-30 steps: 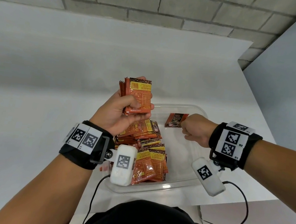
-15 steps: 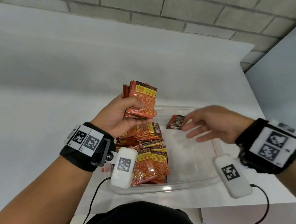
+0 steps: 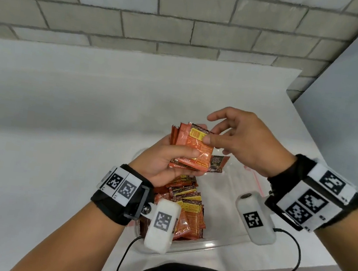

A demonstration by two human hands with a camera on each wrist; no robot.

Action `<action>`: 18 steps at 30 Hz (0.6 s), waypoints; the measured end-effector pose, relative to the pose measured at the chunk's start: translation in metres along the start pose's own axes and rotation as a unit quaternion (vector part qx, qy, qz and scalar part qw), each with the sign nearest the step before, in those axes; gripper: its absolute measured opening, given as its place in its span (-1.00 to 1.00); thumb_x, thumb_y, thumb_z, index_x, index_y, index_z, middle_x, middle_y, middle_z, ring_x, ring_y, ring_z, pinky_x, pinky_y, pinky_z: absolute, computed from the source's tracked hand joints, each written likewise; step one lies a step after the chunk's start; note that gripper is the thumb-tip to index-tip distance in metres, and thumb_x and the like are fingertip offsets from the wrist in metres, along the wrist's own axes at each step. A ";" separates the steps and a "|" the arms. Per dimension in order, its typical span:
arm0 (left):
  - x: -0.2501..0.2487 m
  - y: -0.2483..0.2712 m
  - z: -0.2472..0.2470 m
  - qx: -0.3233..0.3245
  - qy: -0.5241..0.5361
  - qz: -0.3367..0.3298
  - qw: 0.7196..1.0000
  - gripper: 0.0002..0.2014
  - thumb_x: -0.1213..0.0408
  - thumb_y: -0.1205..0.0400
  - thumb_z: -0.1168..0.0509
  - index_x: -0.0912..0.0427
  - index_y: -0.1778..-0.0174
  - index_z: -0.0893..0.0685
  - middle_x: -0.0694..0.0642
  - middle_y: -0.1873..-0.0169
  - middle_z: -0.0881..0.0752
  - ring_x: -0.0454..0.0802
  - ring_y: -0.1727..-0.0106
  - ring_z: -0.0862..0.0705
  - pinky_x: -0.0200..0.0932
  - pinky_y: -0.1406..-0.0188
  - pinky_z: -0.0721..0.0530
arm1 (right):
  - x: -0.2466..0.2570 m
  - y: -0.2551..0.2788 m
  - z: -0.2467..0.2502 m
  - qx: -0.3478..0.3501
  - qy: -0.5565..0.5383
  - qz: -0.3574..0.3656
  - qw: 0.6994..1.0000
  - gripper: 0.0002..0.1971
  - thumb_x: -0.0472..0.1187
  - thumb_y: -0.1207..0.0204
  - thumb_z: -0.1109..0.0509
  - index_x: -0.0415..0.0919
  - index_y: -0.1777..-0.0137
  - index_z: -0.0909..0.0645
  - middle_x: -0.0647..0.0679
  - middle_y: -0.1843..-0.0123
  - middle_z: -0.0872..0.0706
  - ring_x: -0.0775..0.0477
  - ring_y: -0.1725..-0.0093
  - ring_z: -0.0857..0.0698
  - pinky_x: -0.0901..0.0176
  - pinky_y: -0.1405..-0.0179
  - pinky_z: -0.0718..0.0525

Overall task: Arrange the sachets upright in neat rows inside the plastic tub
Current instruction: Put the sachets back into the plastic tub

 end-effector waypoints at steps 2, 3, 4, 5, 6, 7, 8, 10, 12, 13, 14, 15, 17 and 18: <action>0.002 0.001 0.000 -0.005 0.002 0.000 1.000 -0.63 0.45 -0.41 -0.31 0.17 -0.14 -0.63 0.15 0.12 -0.81 0.09 0.11 -0.80 0.09 0.10 -0.77 | -0.005 0.000 0.000 -0.004 -0.018 -0.003 1.000 -0.67 -0.18 -0.37 -0.59 -0.01 -0.11 -0.63 -0.01 0.22 -0.74 0.12 0.35 -0.68 0.12 0.28 -0.70; 0.003 0.002 0.001 -0.011 0.007 0.000 1.000 -0.65 0.45 -0.41 -0.31 0.17 -0.12 -0.63 0.14 0.13 -0.81 0.08 0.12 -0.80 0.10 0.10 -0.77 | -0.006 0.000 -0.001 0.001 -0.024 -0.003 1.000 -0.70 -0.20 -0.37 -0.59 -0.02 -0.08 -0.65 -0.01 0.26 -0.74 0.08 0.33 -0.68 0.14 0.28 -0.69; 0.004 0.003 0.002 -0.018 0.015 0.000 1.000 -0.67 0.44 -0.41 -0.31 0.18 -0.09 -0.64 0.14 0.15 -0.81 0.07 0.14 -0.80 0.10 0.09 -0.76 | -0.007 0.001 -0.001 0.004 -0.028 0.000 1.000 -0.74 -0.22 -0.39 -0.58 -0.03 -0.05 -0.67 -0.01 0.29 -0.73 0.07 0.33 -0.68 0.15 0.28 -0.69; 0.005 0.003 0.002 -0.024 0.023 -0.001 0.999 -0.70 0.43 -0.41 -0.32 0.19 -0.07 -0.65 0.16 0.16 -0.81 0.07 0.15 -0.80 0.10 0.08 -0.76 | -0.007 0.001 0.001 -0.002 -0.029 0.008 1.000 -0.79 -0.23 -0.40 -0.56 -0.04 0.00 -0.69 0.00 0.30 -0.72 0.08 0.33 -0.66 0.16 0.28 -0.68; 0.005 0.003 0.002 -0.030 0.029 0.000 0.999 -0.72 0.41 -0.42 -0.35 0.22 -0.05 -0.66 0.19 0.17 -0.80 0.08 0.15 -0.79 0.09 0.07 -0.76 | -0.005 0.001 0.005 -0.022 -0.030 0.023 0.999 -0.85 -0.24 -0.42 -0.55 -0.04 0.05 -0.70 0.02 0.31 -0.71 0.11 0.33 -0.64 0.19 0.28 -0.67; 0.006 0.003 0.003 -0.037 0.036 0.000 0.999 -0.75 0.38 -0.45 -0.39 0.24 -0.05 -0.67 0.21 0.18 -0.78 0.10 0.17 -0.78 0.07 0.08 -0.76 | -0.003 0.002 0.012 -0.056 -0.028 0.045 0.997 -0.89 -0.25 -0.43 -0.53 -0.05 0.11 -0.71 0.04 0.31 -0.70 0.15 0.34 -0.62 0.24 0.28 -0.65; 0.006 0.003 0.004 -0.048 0.044 -0.002 0.998 -0.77 0.34 -0.48 -0.43 0.26 -0.04 -0.67 0.22 0.19 -0.76 0.11 0.20 -0.76 0.04 0.12 -0.76 | 0.002 0.005 0.020 -0.097 -0.024 0.075 0.992 -0.91 -0.25 -0.45 -0.52 -0.05 0.15 -0.70 0.06 0.31 -0.69 0.19 0.34 -0.60 0.31 0.27 -0.62; 0.005 0.000 0.010 -0.083 0.070 -0.004 0.994 -0.72 0.20 -0.48 -0.38 0.25 -0.06 -0.65 0.21 0.18 -0.73 0.10 0.24 -0.75 0.01 0.19 -0.76 | 0.013 0.013 0.027 -0.151 -0.004 0.143 0.978 -0.91 -0.27 -0.44 -0.53 -0.06 0.19 -0.70 0.09 0.29 -0.69 0.18 0.29 -0.60 0.44 0.25 -0.55; 0.004 -0.003 0.011 -0.093 0.096 -0.009 0.991 -0.65 0.08 -0.49 -0.33 0.23 -0.09 -0.62 0.22 0.12 -0.73 0.10 0.20 -0.75 0.02 0.15 -0.75 | 0.015 0.021 0.014 -0.129 0.038 0.199 0.971 -0.92 -0.28 -0.41 -0.56 -0.10 0.18 -0.73 0.07 0.24 -0.68 0.14 0.22 -0.62 0.48 0.23 -0.52; 0.002 -0.004 0.009 -0.085 0.107 -0.015 0.991 -0.63 0.04 -0.51 -0.33 0.22 -0.12 -0.61 0.22 0.06 -0.74 0.10 0.14 -0.75 0.04 0.09 -0.73 | 0.013 0.023 0.003 -0.100 0.060 0.219 0.969 -0.92 -0.28 -0.39 -0.57 -0.12 0.17 -0.75 0.05 0.20 -0.68 0.14 0.19 -0.62 0.49 0.21 -0.51; 0.001 -0.005 0.007 -0.077 0.115 -0.019 0.990 -0.61 0.04 -0.50 -0.37 0.20 -0.15 -0.62 0.22 0.00 -0.74 0.09 0.07 -0.75 0.06 0.03 -0.71 | 0.008 0.025 -0.008 -0.071 0.077 0.230 0.967 -0.92 -0.27 -0.39 -0.57 -0.13 0.15 -0.77 0.04 0.16 -0.68 0.14 0.15 -0.62 0.50 0.18 -0.50; 0.000 -0.007 0.006 -0.068 0.119 -0.024 0.990 -0.61 0.09 -0.47 -0.42 0.17 -0.17 -0.63 0.22 -0.03 -0.75 0.08 0.04 -0.75 0.07 0.02 -0.71 | 0.003 0.025 -0.016 -0.050 0.090 0.236 0.966 -0.92 -0.24 -0.39 -0.57 -0.14 0.12 -0.78 0.05 0.12 -0.67 0.14 0.11 -0.62 0.50 0.15 -0.49; 0.000 -0.007 0.007 -0.058 0.113 -0.034 0.991 -0.62 0.34 -0.41 -0.39 0.17 -0.17 -0.63 0.19 0.05 -0.77 0.05 0.10 -0.76 0.05 0.12 -0.75 | -0.001 0.026 -0.022 -0.028 0.105 0.239 0.965 -0.89 -0.17 -0.39 -0.54 -0.12 0.09 -0.79 0.06 0.08 -0.65 0.12 0.05 -0.62 0.39 0.10 -0.52; 0.001 -0.007 0.008 -0.057 0.106 -0.035 0.992 -0.60 0.42 -0.40 -0.32 0.21 -0.18 -0.61 0.18 0.10 -0.78 0.04 0.13 -0.77 0.06 0.13 -0.76 | 0.000 0.026 -0.021 -0.024 0.103 0.238 0.965 -0.87 -0.13 -0.39 -0.52 -0.11 0.09 -0.80 0.06 0.07 -0.66 0.12 0.04 -0.62 0.37 0.09 -0.53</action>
Point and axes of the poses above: each hand's wrist, its own y-axis away from the middle knuckle, its own z-axis out of the back of the hand, x = y × z, the point moved 8 cm from there along -y, towards the middle knuckle
